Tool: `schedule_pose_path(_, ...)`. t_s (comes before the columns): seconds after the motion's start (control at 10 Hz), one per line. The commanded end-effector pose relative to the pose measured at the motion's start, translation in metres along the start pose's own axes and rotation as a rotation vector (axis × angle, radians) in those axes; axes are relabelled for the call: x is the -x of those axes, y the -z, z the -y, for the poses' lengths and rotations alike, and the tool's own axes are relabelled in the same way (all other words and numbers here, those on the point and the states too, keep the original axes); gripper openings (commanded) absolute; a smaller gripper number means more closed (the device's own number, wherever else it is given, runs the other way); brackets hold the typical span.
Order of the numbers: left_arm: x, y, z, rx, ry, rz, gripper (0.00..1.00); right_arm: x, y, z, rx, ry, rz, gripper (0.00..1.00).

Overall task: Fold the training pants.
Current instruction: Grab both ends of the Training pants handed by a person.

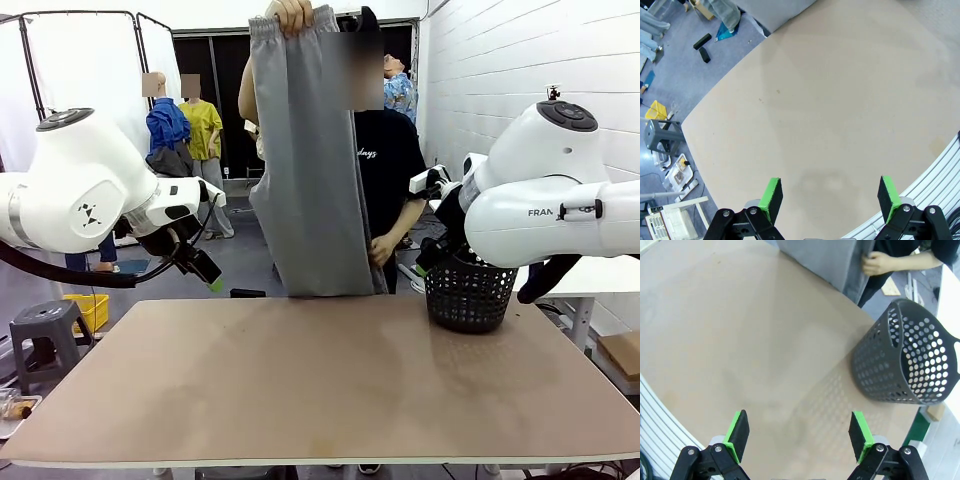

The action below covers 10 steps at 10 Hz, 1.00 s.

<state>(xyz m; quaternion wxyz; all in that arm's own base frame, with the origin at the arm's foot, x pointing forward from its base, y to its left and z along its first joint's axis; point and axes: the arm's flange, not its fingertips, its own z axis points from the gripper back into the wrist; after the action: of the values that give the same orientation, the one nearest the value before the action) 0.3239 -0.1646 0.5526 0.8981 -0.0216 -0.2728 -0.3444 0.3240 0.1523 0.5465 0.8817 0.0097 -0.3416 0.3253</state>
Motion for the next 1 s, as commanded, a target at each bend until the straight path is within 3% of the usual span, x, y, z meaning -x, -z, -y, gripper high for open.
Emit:
schedule_pose_path(0.0, 0.0000, 0.0002, -0.0003, 0.003, 0.001, 0.000, 1.00, 0.0002, 0.0007, -0.0001, 0.000, 0.000, 0.000, 1.00)
schedule_pose_path(0.9, 0.0000, 0.0002, -0.0003, 0.003, 0.001, 0.000, 1.00, 0.0002, 0.0007, -0.0001, 0.000, 0.000, 0.000, 1.00)
